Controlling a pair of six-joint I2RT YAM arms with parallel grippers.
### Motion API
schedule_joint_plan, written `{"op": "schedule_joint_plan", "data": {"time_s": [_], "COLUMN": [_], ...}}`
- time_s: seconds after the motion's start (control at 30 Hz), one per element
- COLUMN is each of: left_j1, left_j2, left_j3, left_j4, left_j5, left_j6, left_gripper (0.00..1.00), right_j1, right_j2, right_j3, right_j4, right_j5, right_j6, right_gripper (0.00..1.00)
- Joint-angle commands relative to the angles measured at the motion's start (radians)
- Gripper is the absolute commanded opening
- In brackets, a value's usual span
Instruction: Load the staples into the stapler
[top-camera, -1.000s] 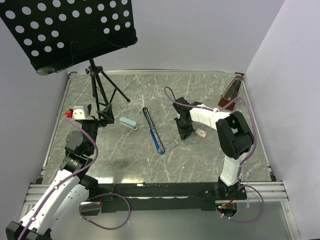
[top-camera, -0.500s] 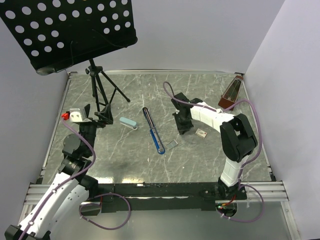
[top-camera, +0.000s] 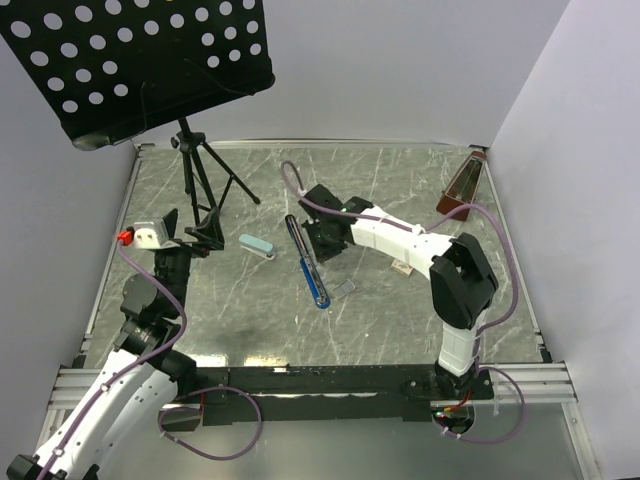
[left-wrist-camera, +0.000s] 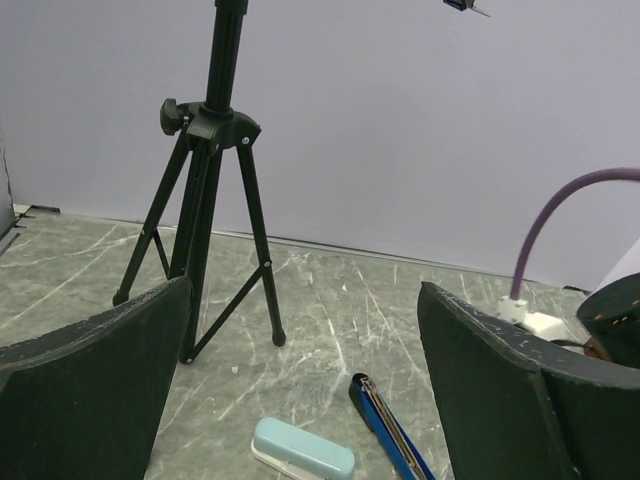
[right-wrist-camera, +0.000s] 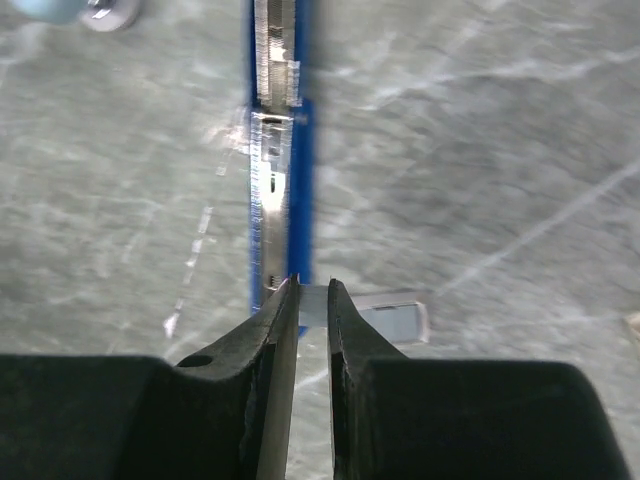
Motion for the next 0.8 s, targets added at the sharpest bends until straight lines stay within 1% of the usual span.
{"op": "schedule_joint_plan", "data": {"time_s": [0.0, 0.43, 0.77], "left_j1": [-0.011, -0.02, -0.023], "left_j2": [-0.013, -0.003, -0.003], "left_j3": [-0.004, -0.004, -0.007], "left_j4": [0.019, 0.018, 0.021], "left_j5": [-0.021, -0.025, -0.031], "left_j6": [-0.002, -0.005, -0.003], "left_gripper": [0.99, 0.99, 0.99], "right_j1": [0.039, 0.083, 0.094], "right_j2": [0.036, 0.066, 0.091], "right_j3": [0.039, 0.002, -0.004], "right_j4": [0.007, 0.015, 0.004], "right_j5": [-0.001, -0.017, -0.009], "right_j6": [0.038, 0.069, 0.072], "right_gripper": [0.17, 0.17, 0.17]}}
